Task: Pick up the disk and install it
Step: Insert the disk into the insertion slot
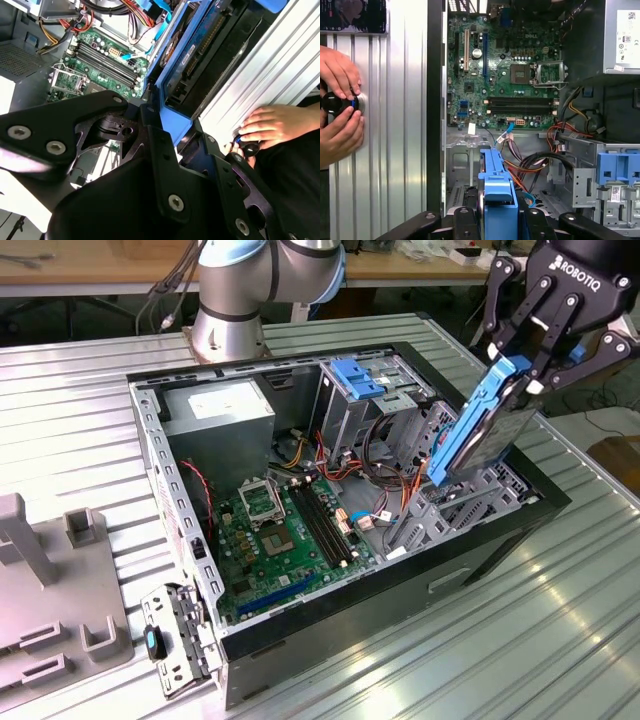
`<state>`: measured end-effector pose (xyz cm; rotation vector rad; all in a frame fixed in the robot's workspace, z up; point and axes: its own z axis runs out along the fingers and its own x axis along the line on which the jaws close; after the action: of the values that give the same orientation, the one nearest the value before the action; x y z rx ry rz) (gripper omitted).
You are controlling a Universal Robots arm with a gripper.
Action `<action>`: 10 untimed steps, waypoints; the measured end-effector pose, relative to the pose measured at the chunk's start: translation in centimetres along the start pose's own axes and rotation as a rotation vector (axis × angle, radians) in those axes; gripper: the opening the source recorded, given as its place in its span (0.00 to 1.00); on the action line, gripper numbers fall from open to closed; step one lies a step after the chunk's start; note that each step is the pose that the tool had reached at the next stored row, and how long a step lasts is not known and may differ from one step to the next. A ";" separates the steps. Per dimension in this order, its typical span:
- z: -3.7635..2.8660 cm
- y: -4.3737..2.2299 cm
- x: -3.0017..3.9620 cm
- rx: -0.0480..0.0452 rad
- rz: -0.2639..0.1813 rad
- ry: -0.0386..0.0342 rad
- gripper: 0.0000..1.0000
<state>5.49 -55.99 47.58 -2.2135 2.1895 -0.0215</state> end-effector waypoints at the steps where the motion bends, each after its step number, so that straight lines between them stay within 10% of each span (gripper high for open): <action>1: 0.13 0.00 0.01 0.0000 0.000 0.0001 0.37; 10: 1.61 -0.24 0.15 0.0000 0.000 0.0001 0.37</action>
<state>5.78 -56.12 45.97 -2.2136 2.1895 -0.0216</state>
